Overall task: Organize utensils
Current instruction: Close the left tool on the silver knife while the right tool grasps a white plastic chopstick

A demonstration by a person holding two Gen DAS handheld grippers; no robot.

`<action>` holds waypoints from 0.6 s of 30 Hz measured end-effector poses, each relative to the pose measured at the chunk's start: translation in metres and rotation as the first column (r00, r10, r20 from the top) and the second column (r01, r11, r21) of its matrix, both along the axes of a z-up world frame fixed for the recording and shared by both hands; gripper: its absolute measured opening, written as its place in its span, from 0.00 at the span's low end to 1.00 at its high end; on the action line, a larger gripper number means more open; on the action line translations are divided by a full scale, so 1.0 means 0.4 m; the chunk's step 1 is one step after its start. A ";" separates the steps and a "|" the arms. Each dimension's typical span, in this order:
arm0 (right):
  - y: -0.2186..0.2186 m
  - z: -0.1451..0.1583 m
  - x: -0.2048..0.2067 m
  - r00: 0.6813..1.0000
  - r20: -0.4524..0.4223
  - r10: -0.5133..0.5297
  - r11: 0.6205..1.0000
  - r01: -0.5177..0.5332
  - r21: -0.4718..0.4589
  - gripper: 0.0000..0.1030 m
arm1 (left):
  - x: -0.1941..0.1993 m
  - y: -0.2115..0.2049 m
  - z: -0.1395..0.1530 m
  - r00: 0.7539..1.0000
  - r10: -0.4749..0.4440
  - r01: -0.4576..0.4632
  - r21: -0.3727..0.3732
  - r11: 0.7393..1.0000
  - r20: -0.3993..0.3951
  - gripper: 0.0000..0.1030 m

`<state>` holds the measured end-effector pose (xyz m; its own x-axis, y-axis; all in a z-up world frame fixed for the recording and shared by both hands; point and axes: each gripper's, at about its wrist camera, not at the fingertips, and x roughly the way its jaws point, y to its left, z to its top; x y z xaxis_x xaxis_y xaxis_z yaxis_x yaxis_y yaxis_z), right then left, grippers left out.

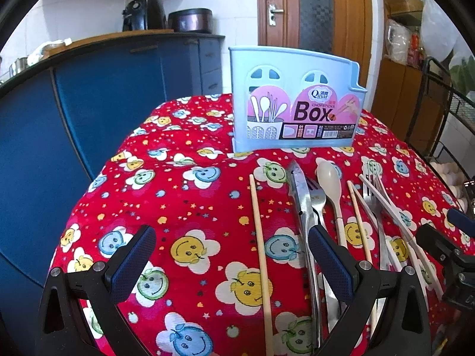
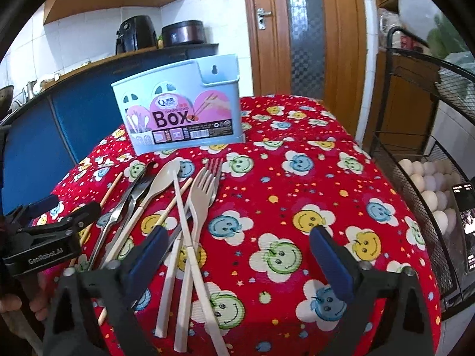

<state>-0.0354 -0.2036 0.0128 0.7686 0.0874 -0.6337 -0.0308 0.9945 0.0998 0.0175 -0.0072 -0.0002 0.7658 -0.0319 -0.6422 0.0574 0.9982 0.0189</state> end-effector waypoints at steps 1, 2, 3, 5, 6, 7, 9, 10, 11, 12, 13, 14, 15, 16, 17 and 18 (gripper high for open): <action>0.000 0.000 0.005 1.000 -0.008 0.006 1.000 -0.006 -0.001 0.88 | 0.003 -0.002 0.000 1.000 -0.005 0.005 0.002 1.000 -0.009 0.99; 0.001 0.001 0.008 1.000 -0.018 0.016 1.000 -0.016 -0.002 0.84 | 0.006 -0.005 0.001 1.000 -0.012 0.012 0.002 1.000 -0.017 0.99; -0.001 0.002 0.013 0.999 -0.028 0.024 1.000 -0.024 -0.001 0.79 | 0.011 -0.009 0.001 0.999 -0.022 0.022 0.002 1.000 -0.026 0.99; 0.003 0.002 0.023 0.997 -0.059 0.047 0.999 -0.047 0.005 0.70 | 0.014 -0.017 0.003 0.999 -0.034 0.034 0.008 0.999 -0.035 0.99; 0.002 0.001 0.032 0.996 -0.074 0.055 0.998 -0.055 0.008 0.65 | 0.014 -0.019 0.004 0.998 -0.040 0.041 0.010 0.999 -0.038 0.99; 0.002 -0.001 0.039 0.995 -0.084 0.061 0.998 -0.061 0.010 0.62 | 0.016 -0.023 0.005 0.998 -0.050 0.050 0.011 0.999 -0.042 0.99; 0.008 -0.004 0.045 0.990 -0.111 0.084 0.996 -0.081 0.028 0.54 | 0.018 -0.028 0.009 0.997 -0.063 0.063 0.005 0.998 -0.047 0.99; 0.010 -0.006 0.048 0.988 -0.120 0.093 0.995 -0.089 0.036 0.53 | 0.020 -0.029 0.010 0.997 -0.067 0.067 0.000 0.998 -0.050 0.98; 0.014 -0.006 0.051 0.986 -0.127 0.104 0.994 -0.099 0.045 0.51 | 0.022 -0.031 0.011 0.996 -0.074 0.074 -0.008 0.997 -0.053 0.96; 0.018 -0.006 0.052 0.985 -0.130 0.114 0.993 -0.108 0.048 0.49 | 0.024 -0.032 0.011 0.995 -0.081 0.080 -0.013 0.997 -0.059 0.95; 0.023 -0.005 0.054 0.984 -0.130 0.122 0.992 -0.118 0.044 0.48 | 0.028 -0.035 0.010 0.994 -0.090 0.089 -0.020 0.996 -0.069 0.93; 0.029 -0.004 0.057 0.983 -0.129 0.131 0.991 -0.127 0.037 0.46 | 0.031 -0.037 0.009 0.992 -0.100 0.098 -0.028 0.995 -0.078 0.90; 0.038 -0.002 0.056 0.982 -0.128 0.141 0.990 -0.139 0.027 0.43 | 0.035 -0.040 0.007 0.990 -0.111 0.109 -0.037 0.993 -0.087 0.89; 0.042 -0.001 0.058 0.980 -0.129 0.148 0.989 -0.147 0.020 0.42 | 0.040 -0.044 0.006 0.988 -0.120 0.116 -0.043 0.992 -0.095 0.85; 0.045 0.000 0.060 0.979 -0.131 0.154 0.988 -0.154 0.016 0.37 | 0.045 -0.049 0.003 0.986 -0.130 0.125 -0.051 0.991 -0.107 0.80; 0.051 0.000 0.062 0.978 -0.135 0.160 0.987 -0.160 0.010 0.33 | 0.050 -0.053 0.000 0.984 -0.137 0.131 -0.057 0.990 -0.117 0.77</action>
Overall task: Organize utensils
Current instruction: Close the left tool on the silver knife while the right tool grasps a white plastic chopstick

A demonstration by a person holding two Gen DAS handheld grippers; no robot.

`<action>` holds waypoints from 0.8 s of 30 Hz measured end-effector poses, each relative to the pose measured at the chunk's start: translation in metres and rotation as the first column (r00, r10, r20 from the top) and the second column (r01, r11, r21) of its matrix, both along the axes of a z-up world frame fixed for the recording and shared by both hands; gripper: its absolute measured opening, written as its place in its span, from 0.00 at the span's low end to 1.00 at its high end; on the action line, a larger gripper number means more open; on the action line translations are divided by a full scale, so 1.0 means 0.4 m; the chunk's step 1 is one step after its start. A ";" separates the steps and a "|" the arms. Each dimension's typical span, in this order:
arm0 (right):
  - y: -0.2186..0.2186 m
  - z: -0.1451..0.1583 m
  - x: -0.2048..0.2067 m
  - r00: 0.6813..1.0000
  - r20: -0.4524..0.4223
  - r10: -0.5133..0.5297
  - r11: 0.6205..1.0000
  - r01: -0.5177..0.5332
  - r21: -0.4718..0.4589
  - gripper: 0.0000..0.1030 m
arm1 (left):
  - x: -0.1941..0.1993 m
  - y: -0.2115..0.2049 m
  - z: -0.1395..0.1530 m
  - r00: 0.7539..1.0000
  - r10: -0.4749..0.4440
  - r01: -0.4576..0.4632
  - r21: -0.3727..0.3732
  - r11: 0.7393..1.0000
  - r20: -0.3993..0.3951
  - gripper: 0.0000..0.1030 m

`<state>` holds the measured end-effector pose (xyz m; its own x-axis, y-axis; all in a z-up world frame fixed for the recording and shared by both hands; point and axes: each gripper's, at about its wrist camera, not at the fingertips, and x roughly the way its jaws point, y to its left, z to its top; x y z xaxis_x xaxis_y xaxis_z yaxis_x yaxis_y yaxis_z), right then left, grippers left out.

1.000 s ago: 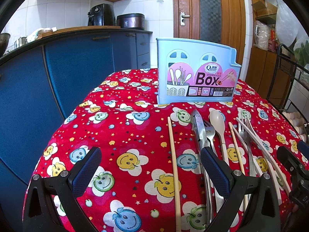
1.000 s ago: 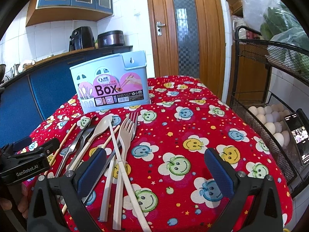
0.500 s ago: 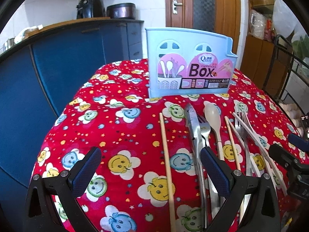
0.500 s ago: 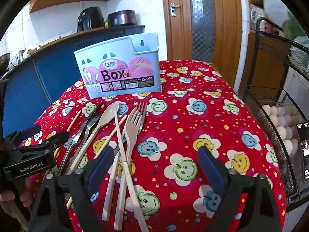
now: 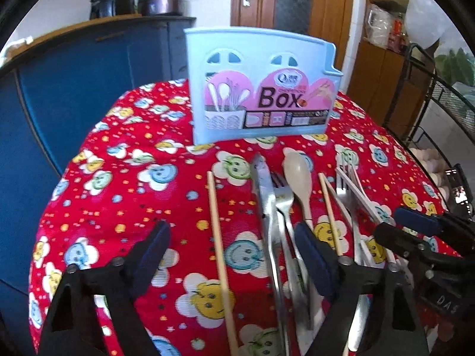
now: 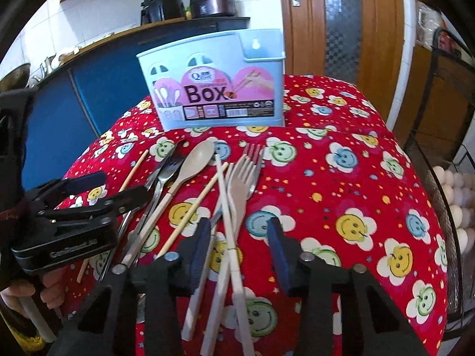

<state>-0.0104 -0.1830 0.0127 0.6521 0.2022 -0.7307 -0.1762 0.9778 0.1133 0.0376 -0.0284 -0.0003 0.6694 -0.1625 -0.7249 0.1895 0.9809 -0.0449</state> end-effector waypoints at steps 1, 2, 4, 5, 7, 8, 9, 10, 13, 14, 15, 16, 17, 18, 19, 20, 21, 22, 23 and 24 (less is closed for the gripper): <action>0.003 0.000 0.003 1.000 -0.002 0.004 1.000 -0.004 -0.005 0.30 | 0.005 -0.003 -0.004 1.000 -0.004 0.004 -0.004 1.000 -0.009 0.72; 0.006 -0.002 0.006 1.000 -0.005 0.007 1.000 -0.007 -0.012 0.26 | 0.010 -0.006 -0.007 1.000 -0.007 0.007 -0.007 1.000 -0.019 0.67; 0.011 -0.007 0.014 1.000 -0.010 0.008 1.000 -0.008 -0.024 0.23 | 0.019 -0.012 -0.016 0.999 -0.013 0.013 -0.016 1.000 -0.042 0.61; 0.011 -0.009 0.017 1.000 -0.014 0.007 1.000 -0.008 -0.028 0.22 | 0.022 -0.015 -0.021 0.998 -0.017 0.015 -0.021 1.000 -0.053 0.58; 0.010 -0.013 0.021 1.000 -0.020 0.007 1.000 -0.007 -0.029 0.16 | 0.027 -0.016 -0.025 0.998 -0.021 0.020 -0.023 1.000 -0.058 0.56; 0.008 -0.015 0.021 1.000 -0.023 0.006 1.000 -0.006 -0.027 0.11 | 0.028 -0.017 -0.025 0.998 -0.021 0.020 -0.023 1.000 -0.057 0.56; 0.008 -0.015 0.022 1.000 -0.023 0.002 1.000 -0.003 -0.025 0.11 | 0.029 -0.017 -0.025 0.998 -0.021 0.020 -0.023 1.000 -0.056 0.56; 0.006 -0.016 0.022 1.000 -0.021 0.000 1.000 -0.001 -0.023 0.11 | 0.034 -0.016 -0.025 0.998 -0.022 0.021 -0.024 0.999 -0.059 0.56; 0.006 -0.014 0.020 1.000 -0.014 -0.001 1.000 0.001 -0.018 0.10 | 0.035 -0.013 -0.024 0.998 -0.027 0.025 -0.033 0.999 -0.063 0.46; 0.005 -0.013 0.020 1.000 -0.012 -0.001 1.000 0.001 -0.016 0.10 | 0.035 -0.014 -0.023 0.997 -0.033 0.031 -0.039 0.999 -0.063 0.42; 0.004 -0.011 0.020 1.000 -0.011 -0.001 1.000 0.000 -0.011 0.10 | 0.035 -0.013 -0.022 0.997 -0.038 0.035 -0.045 0.998 -0.064 0.39; 0.002 -0.010 0.019 1.000 -0.010 -0.001 1.000 0.001 -0.007 0.10 | 0.035 -0.014 -0.021 0.997 -0.043 0.040 -0.050 0.998 -0.064 0.33; 0.001 -0.009 0.017 1.000 -0.009 -0.002 1.000 0.002 -0.001 0.10 | 0.034 -0.016 -0.020 0.997 -0.048 0.045 -0.054 0.998 -0.064 0.27; -0.002 -0.006 0.017 1.000 -0.008 -0.003 1.000 0.003 0.009 0.10 | 0.033 -0.019 -0.019 0.996 -0.057 0.053 -0.059 0.997 -0.064 0.24; -0.003 -0.005 0.016 1.000 -0.007 -0.003 1.000 0.003 0.014 0.10 | 0.030 -0.021 -0.017 0.996 -0.061 0.057 -0.061 0.997 -0.062 0.18; -0.004 -0.003 0.015 1.000 -0.005 -0.004 1.000 0.004 0.016 0.10 | 0.028 -0.023 -0.015 0.996 -0.064 0.060 -0.062 0.996 -0.057 0.16; -0.005 -0.001 0.013 1.000 0.000 -0.006 1.000 0.006 0.017 0.10 | 0.024 -0.024 -0.012 0.997 -0.063 0.061 -0.057 0.997 -0.050 0.14; -0.005 0.001 0.011 1.000 0.004 -0.006 1.000 0.006 0.020 0.10 | 0.021 -0.025 -0.009 0.997 -0.064 0.062 -0.053 0.997 -0.043 0.10; -0.007 0.004 0.010 1.000 0.007 -0.005 1.000 0.004 0.025 0.10 | 0.020 -0.023 -0.006 0.997 -0.065 0.062 -0.055 0.997 -0.039 0.09; -0.008 0.007 0.008 1.000 0.010 -0.005 1.000 0.005 0.030 0.10 | 0.017 -0.020 -0.002 0.997 -0.065 0.063 -0.063 0.996 -0.037 0.09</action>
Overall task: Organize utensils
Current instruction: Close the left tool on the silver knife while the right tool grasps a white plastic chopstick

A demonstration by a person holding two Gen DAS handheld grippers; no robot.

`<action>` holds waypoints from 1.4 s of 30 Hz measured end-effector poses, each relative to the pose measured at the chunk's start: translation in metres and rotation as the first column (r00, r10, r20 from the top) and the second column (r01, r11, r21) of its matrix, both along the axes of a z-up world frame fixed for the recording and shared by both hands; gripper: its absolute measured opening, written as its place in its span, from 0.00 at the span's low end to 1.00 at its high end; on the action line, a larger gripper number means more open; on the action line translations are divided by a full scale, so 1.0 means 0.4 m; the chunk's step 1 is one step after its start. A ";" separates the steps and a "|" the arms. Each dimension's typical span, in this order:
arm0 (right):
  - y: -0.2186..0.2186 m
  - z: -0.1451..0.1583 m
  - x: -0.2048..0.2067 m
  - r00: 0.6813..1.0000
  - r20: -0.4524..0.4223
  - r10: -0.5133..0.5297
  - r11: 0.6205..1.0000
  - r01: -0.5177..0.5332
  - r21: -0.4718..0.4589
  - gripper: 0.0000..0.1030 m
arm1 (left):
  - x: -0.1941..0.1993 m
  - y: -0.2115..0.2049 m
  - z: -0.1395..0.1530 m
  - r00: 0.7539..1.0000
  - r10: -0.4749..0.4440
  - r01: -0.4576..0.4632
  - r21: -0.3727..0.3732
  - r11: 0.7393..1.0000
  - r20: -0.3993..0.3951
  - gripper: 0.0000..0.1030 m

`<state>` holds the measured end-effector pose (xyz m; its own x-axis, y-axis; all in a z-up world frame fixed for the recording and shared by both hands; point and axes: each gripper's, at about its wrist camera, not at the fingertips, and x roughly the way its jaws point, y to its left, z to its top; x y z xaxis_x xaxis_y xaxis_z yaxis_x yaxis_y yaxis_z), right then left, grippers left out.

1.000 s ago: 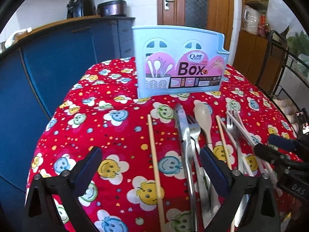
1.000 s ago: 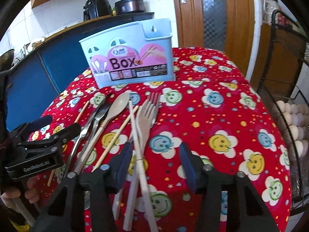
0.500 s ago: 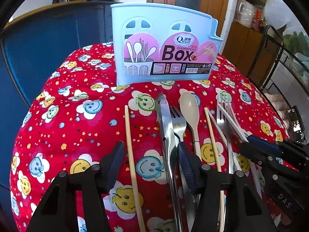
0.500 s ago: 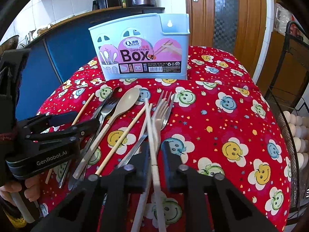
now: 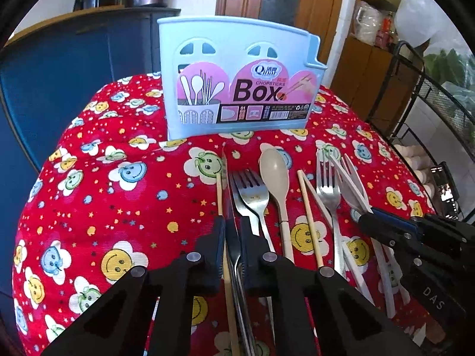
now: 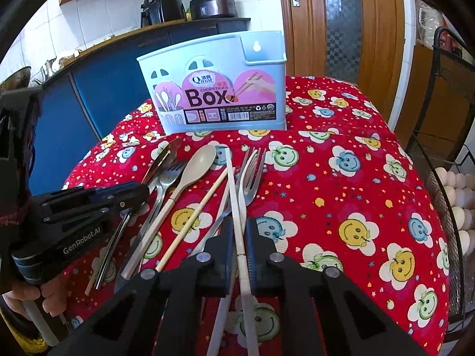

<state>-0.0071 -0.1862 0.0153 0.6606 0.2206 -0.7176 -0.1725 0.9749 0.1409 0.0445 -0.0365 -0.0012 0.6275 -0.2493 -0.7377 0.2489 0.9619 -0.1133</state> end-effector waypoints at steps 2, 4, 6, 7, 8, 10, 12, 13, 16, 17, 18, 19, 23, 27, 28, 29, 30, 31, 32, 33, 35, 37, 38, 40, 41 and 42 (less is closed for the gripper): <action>-0.002 0.004 -0.003 1.000 0.006 -0.002 1.000 0.002 0.011 0.10 | 0.000 0.006 0.004 1.000 0.002 -0.002 -0.009 1.000 0.000 0.08; -0.004 0.007 -0.005 1.000 0.008 -0.003 1.000 0.003 0.019 0.09 | -0.001 0.013 0.005 1.000 0.006 -0.006 -0.014 1.000 0.001 0.08; -0.006 0.010 -0.005 1.000 0.010 -0.004 1.000 0.003 0.024 0.09 | -0.003 0.021 0.006 1.000 0.014 -0.013 -0.021 1.000 0.002 0.07; -0.006 0.010 -0.006 1.000 0.011 -0.005 1.000 0.004 0.025 0.09 | -0.002 0.024 0.005 1.000 0.015 -0.015 -0.023 1.000 0.002 0.07; -0.007 0.012 -0.006 1.000 0.012 -0.006 1.000 0.005 0.026 0.09 | -0.001 0.028 0.005 1.000 0.017 -0.017 -0.023 1.000 0.000 0.07; -0.007 0.014 -0.007 1.000 0.014 -0.008 1.000 0.007 0.030 0.09 | 0.003 0.030 0.002 1.000 0.019 -0.019 -0.020 1.000 -0.006 0.07; -0.008 0.017 -0.009 1.000 0.016 -0.009 0.999 0.008 0.034 0.09 | 0.006 0.032 -0.004 1.000 0.018 -0.018 -0.021 1.000 -0.017 0.07; -0.009 0.018 -0.011 1.000 0.018 -0.010 0.999 0.009 0.037 0.09 | 0.006 0.031 -0.005 1.000 0.018 -0.018 -0.022 1.000 -0.020 0.07; -0.014 0.025 -0.015 1.000 0.024 -0.011 0.999 0.010 0.053 0.09 | 0.008 0.034 -0.007 0.999 0.024 -0.025 -0.031 0.999 -0.028 0.07; -0.016 0.027 -0.016 1.000 0.026 -0.012 0.998 0.010 0.061 0.09 | 0.008 0.036 -0.006 0.999 0.023 -0.025 -0.039 0.999 -0.033 0.07; -0.017 0.030 -0.017 1.000 0.028 -0.012 0.998 0.010 0.066 0.09 | 0.009 0.039 -0.005 0.999 0.024 -0.026 -0.044 0.999 -0.035 0.07; -0.019 0.032 -0.018 0.999 0.031 -0.013 0.998 0.011 0.070 0.09 | 0.008 0.041 -0.004 0.999 0.024 -0.025 -0.047 0.999 -0.032 0.07; -0.029 0.041 -0.020 0.999 0.039 -0.018 0.995 0.014 0.095 0.09 | -0.002 0.045 0.010 1.000 0.018 -0.018 -0.054 0.998 -0.002 0.04; -0.038 0.043 -0.019 0.999 0.034 -0.018 0.992 0.014 0.125 0.09 | -0.009 0.041 0.026 1.000 0.008 -0.007 -0.043 0.999 0.023 0.03; -0.039 0.042 -0.019 0.999 0.032 -0.019 0.992 0.015 0.124 0.09 | -0.008 0.039 0.026 1.000 0.005 -0.004 -0.042 0.999 0.022 0.03; -0.039 0.040 -0.018 0.999 0.029 -0.020 0.992 0.016 0.123 0.09 | -0.005 0.039 0.025 1.000 0.001 0.000 -0.042 0.999 0.015 0.03; -0.040 0.035 -0.017 0.999 0.024 -0.021 0.992 0.018 0.122 0.09 | -0.001 0.039 0.023 1.000 0.003 -0.003 -0.042 0.999 0.009 0.04; -0.043 0.031 -0.015 1.000 0.018 -0.020 0.992 0.018 0.124 0.09 | 0.002 0.040 0.020 1.000 0.008 -0.008 -0.042 0.999 0.004 0.04; -0.046 0.024 -0.012 1.000 0.009 -0.021 0.992 0.020 0.126 0.09 | 0.006 0.041 0.016 1.000 0.015 -0.015 -0.041 0.999 -0.004 0.04; -0.049 0.017 -0.010 1.000 -0.002 -0.022 0.992 0.022 0.128 0.09 | 0.012 0.043 0.011 1.000 0.018 -0.019 -0.041 0.999 -0.015 0.05; -0.055 0.003 -0.006 1.000 -0.020 -0.020 0.991 0.022 0.131 0.10 | 0.020 0.043 0.001 0.999 0.017 -0.019 -0.048 0.999 -0.037 0.08; -0.059 -0.013 -0.001 0.999 -0.040 -0.018 0.992 0.023 0.127 0.10 | 0.028 0.041 -0.009 0.998 0.013 -0.015 -0.049 0.999 -0.054 0.09; -0.060 -0.019 0.001 0.999 -0.048 -0.019 0.992 0.025 0.125 0.10 | 0.031 0.039 -0.011 0.998 0.012 -0.015 -0.047 0.999 -0.060 0.09; -0.064 -0.033 0.004 0.997 -0.065 -0.030 0.992 0.037 0.118 0.11 | 0.033 0.034 -0.014 0.998 0.010 -0.012 -0.039 0.999 -0.057 0.11; -0.069 -0.040 0.006 0.997 -0.072 -0.034 0.992 0.042 0.120 0.12 | 0.033 0.032 -0.015 0.998 0.007 -0.009 -0.036 0.999 -0.056 0.13; -0.072 -0.043 0.006 0.996 -0.078 -0.034 0.991 0.044 0.124 0.12 | 0.034 0.031 -0.018 0.998 0.006 -0.008 -0.034 0.999 -0.059 0.15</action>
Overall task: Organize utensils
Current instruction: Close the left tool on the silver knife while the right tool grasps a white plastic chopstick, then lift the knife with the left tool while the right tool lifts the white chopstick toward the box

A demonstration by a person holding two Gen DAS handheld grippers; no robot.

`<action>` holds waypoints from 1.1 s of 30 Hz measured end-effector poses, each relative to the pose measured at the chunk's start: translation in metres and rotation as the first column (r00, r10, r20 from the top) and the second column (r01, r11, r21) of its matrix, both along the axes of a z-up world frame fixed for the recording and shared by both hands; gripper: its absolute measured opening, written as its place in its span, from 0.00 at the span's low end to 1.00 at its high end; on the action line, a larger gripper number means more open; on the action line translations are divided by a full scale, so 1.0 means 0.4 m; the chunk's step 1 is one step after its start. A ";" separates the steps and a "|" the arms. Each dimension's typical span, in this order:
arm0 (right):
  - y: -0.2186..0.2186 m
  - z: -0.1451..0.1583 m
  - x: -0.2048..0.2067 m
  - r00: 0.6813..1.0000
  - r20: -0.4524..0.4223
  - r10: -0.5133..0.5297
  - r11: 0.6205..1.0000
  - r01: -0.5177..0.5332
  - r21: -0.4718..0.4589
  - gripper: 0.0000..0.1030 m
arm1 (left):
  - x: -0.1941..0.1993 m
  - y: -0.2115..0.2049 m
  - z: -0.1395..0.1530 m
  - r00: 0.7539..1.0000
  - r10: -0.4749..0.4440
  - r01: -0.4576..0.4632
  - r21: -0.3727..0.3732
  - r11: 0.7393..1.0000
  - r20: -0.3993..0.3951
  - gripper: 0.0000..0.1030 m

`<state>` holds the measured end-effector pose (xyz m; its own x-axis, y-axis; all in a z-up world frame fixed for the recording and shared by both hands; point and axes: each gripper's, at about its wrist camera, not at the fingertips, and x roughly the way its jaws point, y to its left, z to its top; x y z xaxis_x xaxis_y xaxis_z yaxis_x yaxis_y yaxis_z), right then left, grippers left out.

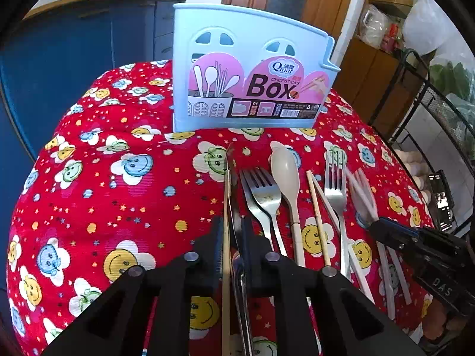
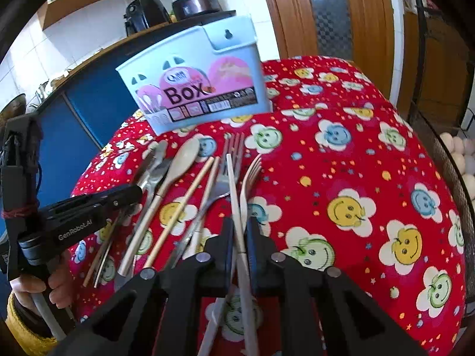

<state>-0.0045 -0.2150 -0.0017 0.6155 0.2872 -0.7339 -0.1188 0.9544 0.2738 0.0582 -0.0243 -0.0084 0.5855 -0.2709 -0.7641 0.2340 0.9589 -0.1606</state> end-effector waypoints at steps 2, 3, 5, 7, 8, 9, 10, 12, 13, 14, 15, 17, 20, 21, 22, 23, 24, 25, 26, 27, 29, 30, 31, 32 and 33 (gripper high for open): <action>-0.005 -0.001 -0.001 1.000 -0.002 0.001 1.000 -0.001 0.004 0.15 | 0.003 -0.001 -0.005 1.000 0.001 -0.001 0.000 1.000 -0.006 0.19; -0.007 0.001 -0.002 1.000 0.000 0.001 1.000 -0.001 0.004 0.19 | 0.006 -0.002 -0.007 1.000 0.000 0.000 -0.001 1.000 -0.008 0.20; -0.009 0.006 -0.004 1.000 0.007 0.000 1.000 0.000 0.003 0.26 | 0.014 -0.004 -0.006 1.000 -0.003 0.003 0.001 1.000 -0.007 0.20; -0.011 0.012 -0.004 1.000 0.012 -0.002 1.000 0.002 0.006 0.27 | 0.024 -0.008 -0.002 1.000 -0.007 0.007 0.007 1.000 0.005 0.20; -0.012 0.014 -0.004 1.000 0.013 -0.004 1.000 0.004 0.007 0.27 | 0.028 -0.009 0.001 1.000 -0.006 0.006 0.014 1.000 0.011 0.20; -0.013 0.015 -0.004 1.000 0.014 -0.005 1.000 0.005 0.009 0.27 | 0.036 -0.010 0.002 1.000 -0.004 0.004 0.022 1.000 0.019 0.20; -0.014 0.017 -0.004 1.000 0.014 -0.006 1.000 0.006 0.010 0.27 | 0.040 -0.009 0.003 1.000 -0.004 0.004 0.023 1.000 0.021 0.20; -0.015 0.015 -0.002 1.000 0.006 -0.006 1.000 0.006 0.009 0.27 | 0.054 -0.007 0.003 1.000 -0.006 0.006 0.014 1.000 0.017 0.20; -0.016 0.015 -0.001 1.000 0.004 -0.006 1.000 0.006 0.010 0.27 | 0.063 -0.006 0.001 1.000 -0.007 0.007 0.010 1.000 0.011 0.20; -0.015 0.015 0.000 1.000 0.004 -0.006 1.000 0.006 0.009 0.27 | 0.068 -0.006 0.000 1.000 -0.007 0.007 0.007 1.000 0.007 0.20; -0.015 0.014 0.000 1.000 0.005 -0.005 1.000 0.005 0.009 0.27 | 0.075 -0.005 -0.003 1.000 -0.008 0.008 0.003 1.000 0.002 0.20; -0.013 0.015 0.000 1.000 0.007 -0.005 1.000 0.005 0.008 0.27 | 0.086 -0.004 -0.007 1.000 -0.008 0.008 -0.008 1.000 -0.003 0.17; -0.013 0.018 0.001 1.000 0.011 -0.003 1.000 0.003 0.007 0.27 | 0.094 -0.005 -0.006 1.000 -0.020 0.019 -0.022 1.000 -0.003 0.07; -0.014 0.019 0.002 1.000 0.012 -0.004 1.000 0.004 0.008 0.27 | 0.095 -0.005 -0.005 1.000 -0.020 0.019 -0.026 0.999 -0.003 0.06; -0.015 0.021 0.004 1.000 0.013 -0.004 1.000 0.004 0.008 0.27 | 0.096 -0.004 -0.004 1.000 -0.017 0.017 -0.028 0.999 0.000 0.06; -0.016 0.023 0.004 1.000 0.015 -0.003 1.000 0.003 0.008 0.27 | 0.095 -0.003 -0.002 1.000 -0.012 0.012 -0.032 0.999 0.005 0.06; -0.016 0.025 0.005 1.000 0.018 -0.003 1.000 0.003 0.006 0.27 | 0.092 0.000 0.002 1.000 -0.007 0.007 -0.040 0.999 0.013 0.06; -0.017 0.027 0.006 1.000 0.019 -0.002 1.000 0.002 0.004 0.27 | 0.090 0.003 0.006 1.000 -0.002 0.002 -0.047 0.999 0.019 0.06; -0.016 0.030 0.007 1.000 0.021 0.000 1.000 0.000 0.001 0.27 | 0.085 0.007 0.011 1.000 0.005 -0.003 -0.056 0.998 0.027 0.06; -0.015 0.032 0.009 1.000 0.024 0.003 1.000 -0.003 -0.004 0.27 | 0.079 0.012 0.018 0.999 0.012 -0.010 -0.068 0.998 0.036 0.06; -0.010 0.038 0.012 0.999 0.030 0.010 1.000 -0.009 -0.012 0.27 | 0.069 0.020 0.031 0.999 0.021 -0.016 -0.088 0.996 0.049 0.06; -0.005 0.042 0.015 0.999 0.035 0.017 1.000 -0.017 -0.017 0.27 | 0.064 0.025 0.038 0.998 0.026 -0.020 -0.098 0.995 0.055 0.06; -0.001 0.046 0.016 0.999 0.038 0.024 1.000 -0.023 -0.018 0.27 | 0.062 0.029 0.042 0.998 0.029 -0.023 -0.107 0.994 0.060 0.06; 0.005 0.049 0.019 0.998 0.041 0.036 0.999 -0.036 -0.021 0.27 | 0.056 0.034 0.049 0.997 0.034 -0.026 -0.120 0.992 0.067 0.06; 0.012 0.051 0.023 0.998 0.042 0.051 0.998 -0.050 -0.025 0.27 | 0.053 0.036 0.053 0.997 0.037 -0.028 -0.128 0.991 0.072 0.06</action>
